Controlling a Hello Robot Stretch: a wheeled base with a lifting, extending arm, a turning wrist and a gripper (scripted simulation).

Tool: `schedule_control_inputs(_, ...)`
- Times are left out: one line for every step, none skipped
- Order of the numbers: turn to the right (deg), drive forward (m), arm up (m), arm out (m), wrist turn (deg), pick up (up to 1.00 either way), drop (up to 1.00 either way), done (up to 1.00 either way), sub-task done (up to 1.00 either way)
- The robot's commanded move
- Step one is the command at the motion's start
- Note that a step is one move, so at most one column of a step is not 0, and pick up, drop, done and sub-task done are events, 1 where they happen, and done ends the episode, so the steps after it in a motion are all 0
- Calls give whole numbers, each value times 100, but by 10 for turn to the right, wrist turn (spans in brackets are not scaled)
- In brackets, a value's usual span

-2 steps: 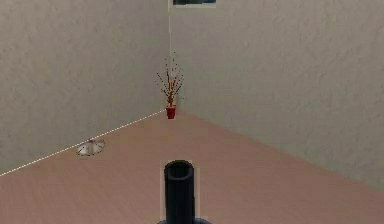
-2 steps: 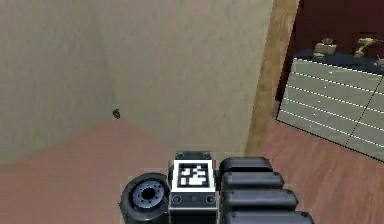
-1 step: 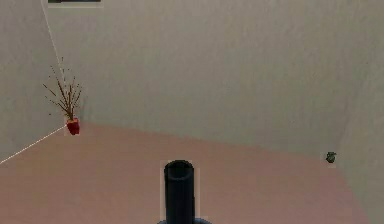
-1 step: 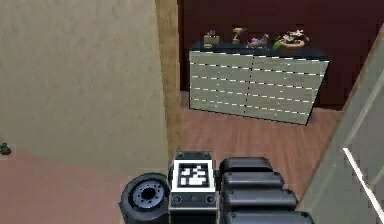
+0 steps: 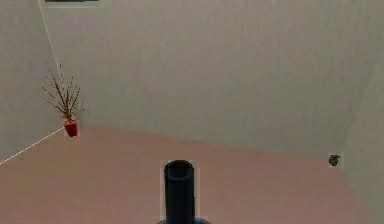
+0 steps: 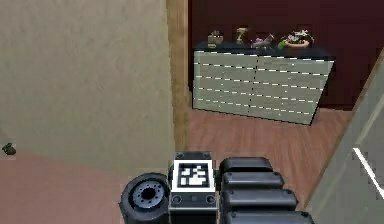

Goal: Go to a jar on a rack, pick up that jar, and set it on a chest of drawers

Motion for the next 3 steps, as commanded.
schedule_control_inputs(-450,0,0,0,0,0,0,0,0)
schedule_control_inputs(-270,0,0,0,0,0,0,0,0)
schedule_control_inputs(0,15,0,0,0,0,0,0,0)
